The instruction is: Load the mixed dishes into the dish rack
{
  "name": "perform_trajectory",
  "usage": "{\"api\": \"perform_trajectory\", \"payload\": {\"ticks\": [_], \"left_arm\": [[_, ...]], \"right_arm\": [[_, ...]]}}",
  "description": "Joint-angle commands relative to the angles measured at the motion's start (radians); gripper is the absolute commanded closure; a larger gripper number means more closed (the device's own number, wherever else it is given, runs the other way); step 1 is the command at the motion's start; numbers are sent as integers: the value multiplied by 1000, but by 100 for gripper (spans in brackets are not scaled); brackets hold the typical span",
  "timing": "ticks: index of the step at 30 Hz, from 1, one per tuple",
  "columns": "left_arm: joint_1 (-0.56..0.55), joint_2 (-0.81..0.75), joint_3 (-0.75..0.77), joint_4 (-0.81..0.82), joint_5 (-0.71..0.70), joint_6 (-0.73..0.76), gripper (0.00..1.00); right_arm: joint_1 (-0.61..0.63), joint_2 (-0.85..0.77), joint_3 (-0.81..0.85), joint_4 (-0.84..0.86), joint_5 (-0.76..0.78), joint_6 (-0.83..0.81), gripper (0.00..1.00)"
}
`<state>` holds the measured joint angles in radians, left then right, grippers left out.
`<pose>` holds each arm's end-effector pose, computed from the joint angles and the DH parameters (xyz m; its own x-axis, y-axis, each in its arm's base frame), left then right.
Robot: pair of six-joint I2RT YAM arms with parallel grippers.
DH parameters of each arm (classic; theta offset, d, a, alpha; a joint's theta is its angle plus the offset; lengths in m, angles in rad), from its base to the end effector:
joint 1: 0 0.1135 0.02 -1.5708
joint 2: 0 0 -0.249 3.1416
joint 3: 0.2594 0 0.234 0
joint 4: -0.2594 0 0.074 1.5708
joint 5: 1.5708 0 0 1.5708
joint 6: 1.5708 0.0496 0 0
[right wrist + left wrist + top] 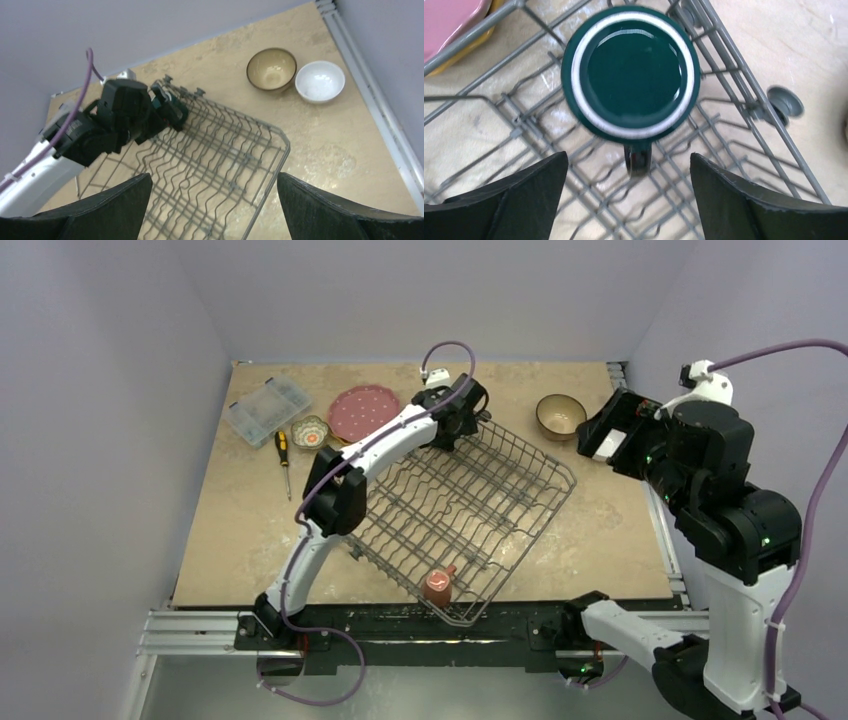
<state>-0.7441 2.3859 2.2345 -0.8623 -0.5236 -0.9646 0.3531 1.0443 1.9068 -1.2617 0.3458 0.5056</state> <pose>0.3815 -0.3175 0.2102 -0.6780 -0.3432 -0.6500 -0.2898 0.9375 -0.1927 0.1068 0.0214 0.4927 -0.3347 0.3623 -0.8699 0.1484 0.9319 0.3310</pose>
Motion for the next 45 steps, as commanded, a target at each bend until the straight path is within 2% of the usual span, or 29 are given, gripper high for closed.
{"api": "perform_trajectory", "payload": {"ticks": [1, 8, 13, 19, 23, 26, 30, 35, 38, 41, 45], "left_arm": [[2, -214, -24, -65, 146, 0, 7], [1, -558, -302, -123, 337, 34, 6], [1, -955, -603, -126, 383, 72, 5], [4, -1378, -898, -148, 374, 36, 3], [4, -1545, -1031, -147, 362, -50, 3], [4, -1589, -1048, -164, 366, -83, 4], [4, -1573, -1020, -228, 366, -59, 4], [7, -1493, -941, -257, 359, 40, 3], [9, -1414, -865, -262, 386, 94, 1], [11, -1336, -791, -263, 430, 164, 1], [12, -1260, -713, -259, 483, 282, 0]], "right_arm": [[-1, -65, -101, 47, -105, 37, 2], [0, -185, -400, 238, -288, 64, 2], [-1, -190, -585, 370, -425, 92, 2], [0, -87, -622, 469, -515, 105, 2], [-1, -21, -603, 491, -501, 90, 2], [0, 27, -595, 518, -485, 55, 2], [-1, 127, -559, 525, -440, 20, 2], [-1, 240, -460, 466, -388, -11, 2], [-9, 255, -445, 476, -291, -20, 2], [-93, 272, -477, 528, -291, -23, 2], [-305, 372, -455, 512, -314, 33, 2]]}}
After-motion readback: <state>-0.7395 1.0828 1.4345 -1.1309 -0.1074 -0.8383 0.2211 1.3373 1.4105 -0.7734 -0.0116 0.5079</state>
